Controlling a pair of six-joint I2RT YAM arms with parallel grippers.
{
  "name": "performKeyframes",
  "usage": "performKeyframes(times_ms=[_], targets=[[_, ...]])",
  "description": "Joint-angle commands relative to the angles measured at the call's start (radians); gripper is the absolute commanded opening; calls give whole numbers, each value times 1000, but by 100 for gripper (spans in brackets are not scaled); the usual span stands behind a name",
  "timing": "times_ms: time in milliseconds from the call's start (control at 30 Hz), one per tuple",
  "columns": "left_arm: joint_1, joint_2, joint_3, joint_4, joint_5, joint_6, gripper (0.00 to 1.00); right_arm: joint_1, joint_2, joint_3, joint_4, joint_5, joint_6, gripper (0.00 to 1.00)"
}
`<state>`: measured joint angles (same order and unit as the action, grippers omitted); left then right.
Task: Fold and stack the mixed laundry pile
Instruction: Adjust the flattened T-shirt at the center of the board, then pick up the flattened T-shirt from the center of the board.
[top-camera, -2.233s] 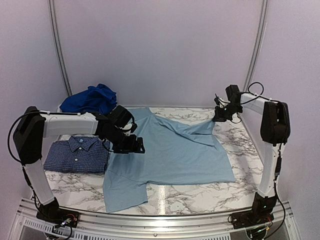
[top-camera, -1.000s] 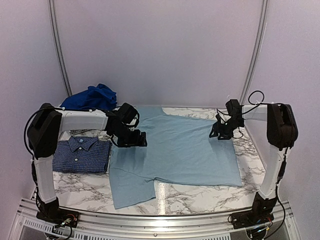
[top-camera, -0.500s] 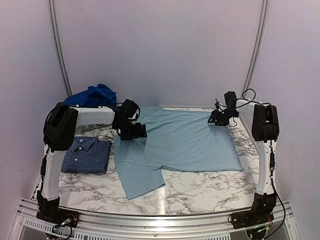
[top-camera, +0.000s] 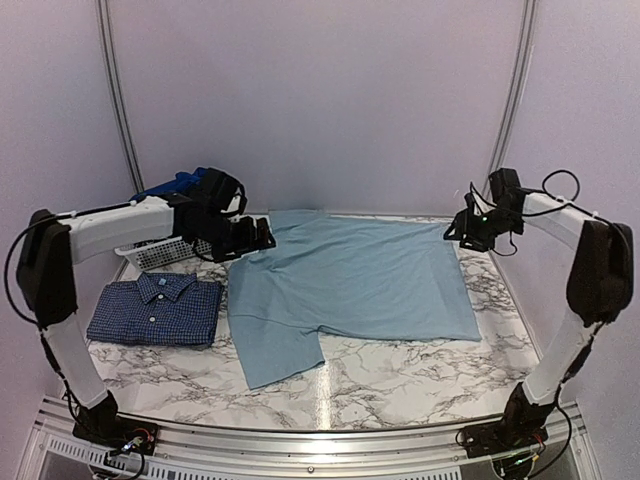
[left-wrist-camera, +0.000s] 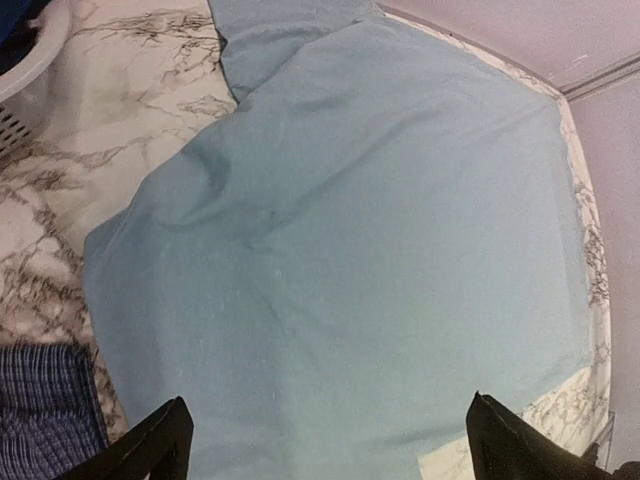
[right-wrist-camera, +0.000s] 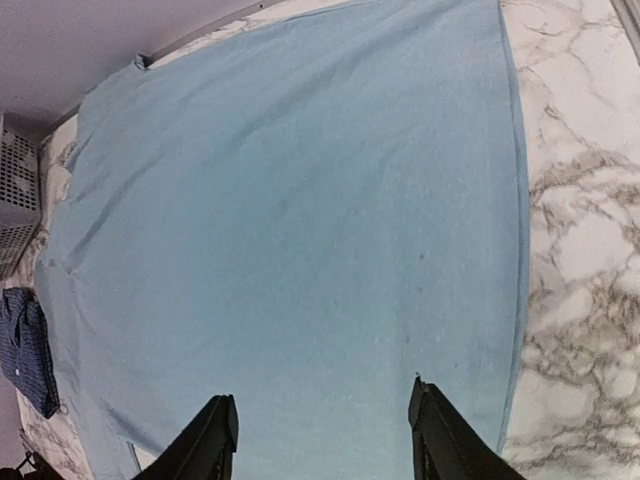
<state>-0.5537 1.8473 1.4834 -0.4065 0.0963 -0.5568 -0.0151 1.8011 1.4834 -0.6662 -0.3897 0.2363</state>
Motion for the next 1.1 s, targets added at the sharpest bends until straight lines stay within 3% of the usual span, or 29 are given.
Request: performKeyframes(times_ms=[0, 233, 367, 467, 1067], targets=[[-44, -180, -231, -30, -18, -107, 98, 9, -222, -268, -20, 34, 107, 53], [-163, -321, -446, -62, -83, -265, 99, -7, -443, -562, -90, 166, 231, 46], [-179, -341, -506, -67, -89, -369, 99, -16, -508, -660, -119, 199, 325, 38], [-179, -356, -535, -71, -92, -406, 99, -29, -545, -721, -109, 200, 380, 37], [-175, -353, -556, -103, -157, -454, 96, -67, -469, -825, 45, 259, 440, 37]])
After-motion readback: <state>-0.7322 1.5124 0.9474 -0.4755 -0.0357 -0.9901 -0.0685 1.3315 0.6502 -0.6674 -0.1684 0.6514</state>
